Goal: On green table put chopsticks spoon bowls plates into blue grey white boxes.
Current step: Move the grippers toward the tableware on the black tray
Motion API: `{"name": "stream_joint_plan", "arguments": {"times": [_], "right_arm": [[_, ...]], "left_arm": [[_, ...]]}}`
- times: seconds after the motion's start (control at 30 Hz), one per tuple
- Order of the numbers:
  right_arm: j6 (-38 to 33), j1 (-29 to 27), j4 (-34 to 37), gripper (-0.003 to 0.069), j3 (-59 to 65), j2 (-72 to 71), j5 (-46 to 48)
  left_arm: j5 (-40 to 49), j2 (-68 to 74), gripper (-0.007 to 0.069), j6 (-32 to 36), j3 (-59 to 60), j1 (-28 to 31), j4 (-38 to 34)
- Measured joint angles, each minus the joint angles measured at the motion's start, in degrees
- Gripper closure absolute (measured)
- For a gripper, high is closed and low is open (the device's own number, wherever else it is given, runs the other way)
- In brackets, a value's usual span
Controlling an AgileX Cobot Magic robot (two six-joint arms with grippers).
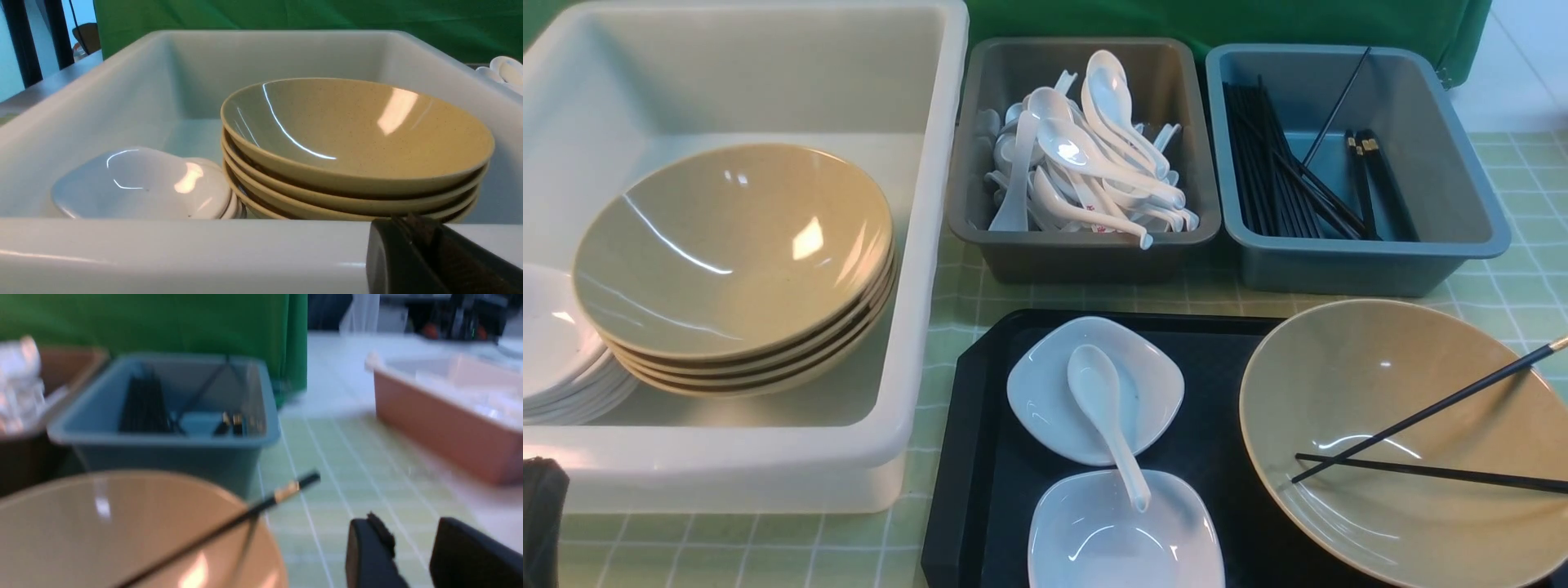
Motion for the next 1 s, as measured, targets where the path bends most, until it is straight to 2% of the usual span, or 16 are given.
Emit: {"name": "stream_joint_plan", "arguments": {"times": [0.2,0.27,0.4,0.43,0.5,0.67,0.77,0.8,0.83,0.87,0.9,1.0], "right_arm": [[9.8,0.0,0.0,0.0423,0.0,0.0,-5.6],[16.1,0.0,0.0,0.0423,0.0,0.0,-9.6],[22.1,0.0,0.0,0.0423,0.0,0.0,-13.7],[26.3,0.0,0.0,0.0423,0.0,0.0,-14.7],[28.6,0.0,0.0,0.0423,-1.2,0.0,-13.7],[32.9,0.0,0.0,0.0423,-11.5,2.7,-13.3],[34.7,0.0,0.0,0.0423,-24.9,10.7,-11.3],[34.8,0.0,0.0,0.0423,-25.7,10.7,-10.9],[34.6,0.0,-0.2,0.0423,-31.6,15.1,-4.8],[34.3,0.0,-0.2,0.0423,-33.0,15.5,-3.8],[32.5,0.0,-0.2,0.0423,-37.1,19.0,2.5],[22.2,0.0,-0.2,0.0423,-45.6,27.1,21.4]], "left_arm": [[-2.9,0.0,0.0626,-0.6,0.0,0.0,-0.3],[-12.3,0.0,0.0626,-6.5,0.0,0.0,-4.5],[-25.1,0.0,0.0626,-12.5,0.0,0.0,-8.7],[-30.8,0.0,0.0626,-14.3,0.0,0.0,-9.4],[-32.4,0.5,0.0626,-16.6,-0.7,0.0,-9.9],[-29.3,6.5,0.0626,-21.1,-11.1,0.0,-10.0],[-25.5,14.8,0.0626,-22.2,-24.8,0.0,-8.4],[-24.6,15.8,0.0626,-22.2,-26.3,0.0,-7.9],[-19.8,19.3,0.0626,-22.2,-32.3,0.0,-5.8],[-19.0,20.4,0.0626,-22.2,-33.0,0.0,-5.1],[-12.8,23.8,0.0626,-22.2,-37.3,0.0,-3.1],[4.1,31.6,0.0626,-22.2,-43.7,0.0,-1.0]]}}
